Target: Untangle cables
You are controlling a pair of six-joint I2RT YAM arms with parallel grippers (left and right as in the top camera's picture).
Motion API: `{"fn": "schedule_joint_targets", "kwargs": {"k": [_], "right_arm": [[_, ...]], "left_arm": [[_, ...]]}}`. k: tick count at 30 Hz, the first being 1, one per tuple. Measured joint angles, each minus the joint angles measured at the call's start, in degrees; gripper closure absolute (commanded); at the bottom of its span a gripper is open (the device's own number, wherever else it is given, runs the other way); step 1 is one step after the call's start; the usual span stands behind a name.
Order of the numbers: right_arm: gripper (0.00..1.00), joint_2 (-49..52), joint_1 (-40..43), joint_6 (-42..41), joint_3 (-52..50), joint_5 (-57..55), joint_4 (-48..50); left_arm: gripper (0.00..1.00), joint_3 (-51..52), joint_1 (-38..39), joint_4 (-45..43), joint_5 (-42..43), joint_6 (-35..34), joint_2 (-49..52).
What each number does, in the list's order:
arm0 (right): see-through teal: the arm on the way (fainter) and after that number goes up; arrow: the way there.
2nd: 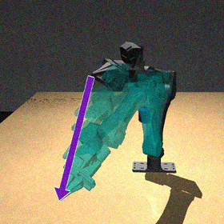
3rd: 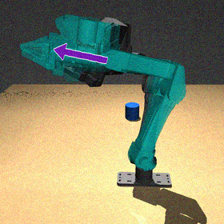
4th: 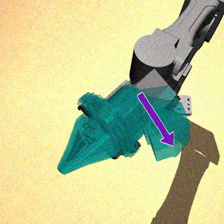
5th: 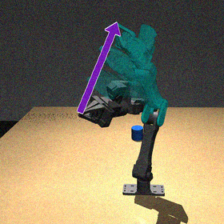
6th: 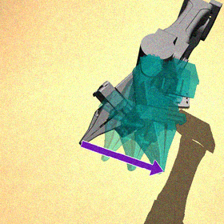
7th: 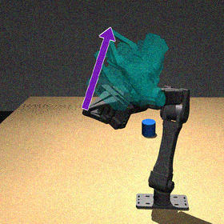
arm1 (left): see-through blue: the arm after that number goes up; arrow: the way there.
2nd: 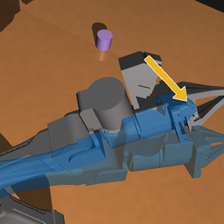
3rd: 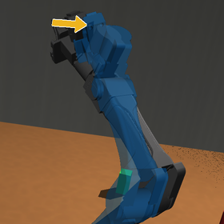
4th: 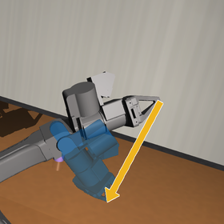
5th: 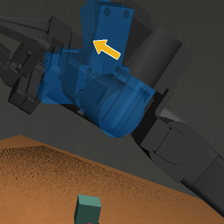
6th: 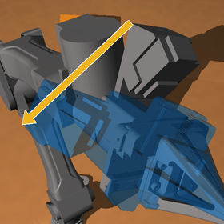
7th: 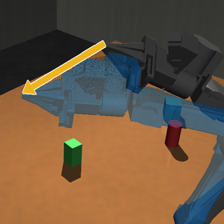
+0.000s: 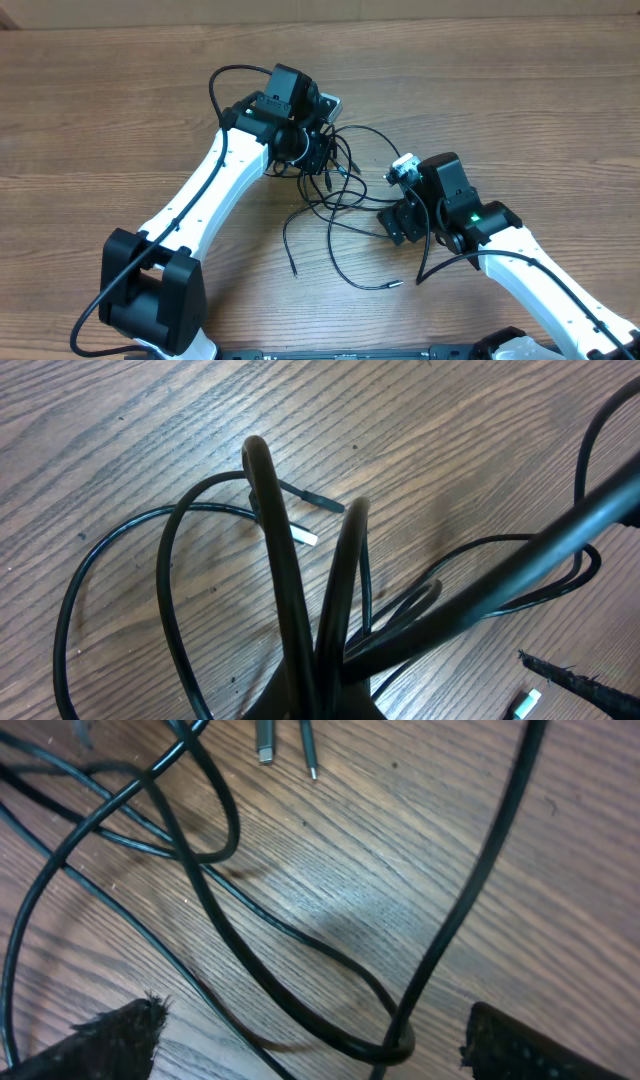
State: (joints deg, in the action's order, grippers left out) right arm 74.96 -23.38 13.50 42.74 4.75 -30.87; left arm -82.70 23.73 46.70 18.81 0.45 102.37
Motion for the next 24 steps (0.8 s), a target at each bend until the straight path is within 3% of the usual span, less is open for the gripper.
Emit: {"fn": "schedule_joint_targets", "kwargs": {"k": [2, 9, 13, 23, 24], "right_arm": [[0.38, 0.0, -0.02, 1.16, -0.02, 0.81, -0.02], [0.63, 0.26, 0.04, 4.2, -0.02, 2.38, 0.68], [0.95, 1.57, 0.04, 4.66, -0.02, 2.54, 1.46], [0.96, 2.45, 0.02, 3.63, -0.02, 4.74, 1.77], [0.96, 2.45, 0.04, 3.45, -0.02, 5.42, 1.84]], "left_arm": [[0.95, 0.0, 0.0, 0.0, 0.0, 0.0, 0.0], [0.96, 0.0, 0.0, 0.0, 0.02, 0.0, 0.0], [0.96, 0.0, 0.0, 0.0, 0.02, 0.0, 0.0], [0.96, 0.0, 0.0, 0.0, 0.02, 0.0, 0.0], [0.92, 0.0, 0.0, 0.0, 0.02, 0.0, 0.0]]}}
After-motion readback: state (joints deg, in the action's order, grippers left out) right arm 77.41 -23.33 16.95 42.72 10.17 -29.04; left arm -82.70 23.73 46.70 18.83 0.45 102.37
